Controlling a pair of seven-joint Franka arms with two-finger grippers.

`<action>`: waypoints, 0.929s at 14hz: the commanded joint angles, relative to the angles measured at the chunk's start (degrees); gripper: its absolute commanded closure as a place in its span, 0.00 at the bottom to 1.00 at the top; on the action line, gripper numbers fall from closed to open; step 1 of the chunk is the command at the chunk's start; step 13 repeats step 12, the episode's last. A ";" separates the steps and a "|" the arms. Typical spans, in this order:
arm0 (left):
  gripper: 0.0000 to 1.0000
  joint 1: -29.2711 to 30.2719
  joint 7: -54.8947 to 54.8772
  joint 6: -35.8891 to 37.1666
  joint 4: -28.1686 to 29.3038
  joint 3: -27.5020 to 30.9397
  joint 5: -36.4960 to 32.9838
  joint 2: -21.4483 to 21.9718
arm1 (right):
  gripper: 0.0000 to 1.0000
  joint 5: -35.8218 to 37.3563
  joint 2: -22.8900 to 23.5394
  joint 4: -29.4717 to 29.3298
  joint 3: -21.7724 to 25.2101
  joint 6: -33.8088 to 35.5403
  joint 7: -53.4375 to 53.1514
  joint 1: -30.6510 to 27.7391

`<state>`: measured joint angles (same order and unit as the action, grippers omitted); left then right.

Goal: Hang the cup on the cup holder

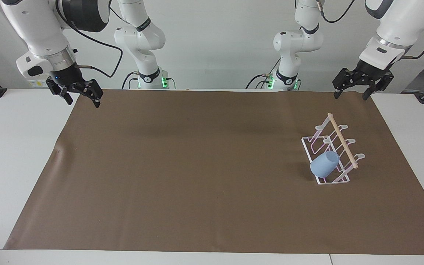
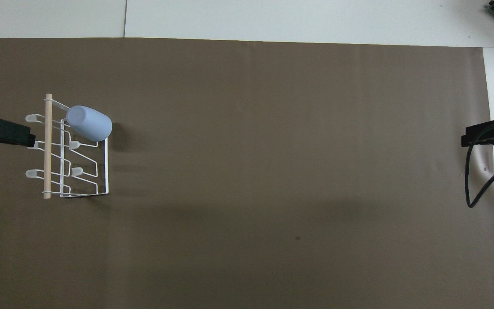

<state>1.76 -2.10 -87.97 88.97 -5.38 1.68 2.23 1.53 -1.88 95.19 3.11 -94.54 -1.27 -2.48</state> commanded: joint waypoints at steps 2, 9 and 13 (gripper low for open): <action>0.00 -0.18 -0.36 -0.01 0.41 0.28 -0.62 0.76 | 0.00 0.23 -0.66 0.17 -0.12 0.68 0.83 -0.07; 0.00 -0.36 -1.16 0.34 0.50 0.19 -0.62 0.76 | 0.00 0.23 -0.66 0.17 -0.12 0.76 0.83 -0.07; 0.00 -0.36 -1.24 0.43 0.59 0.11 -0.62 0.94 | 0.00 0.23 -0.66 0.17 -0.12 0.68 0.83 -0.07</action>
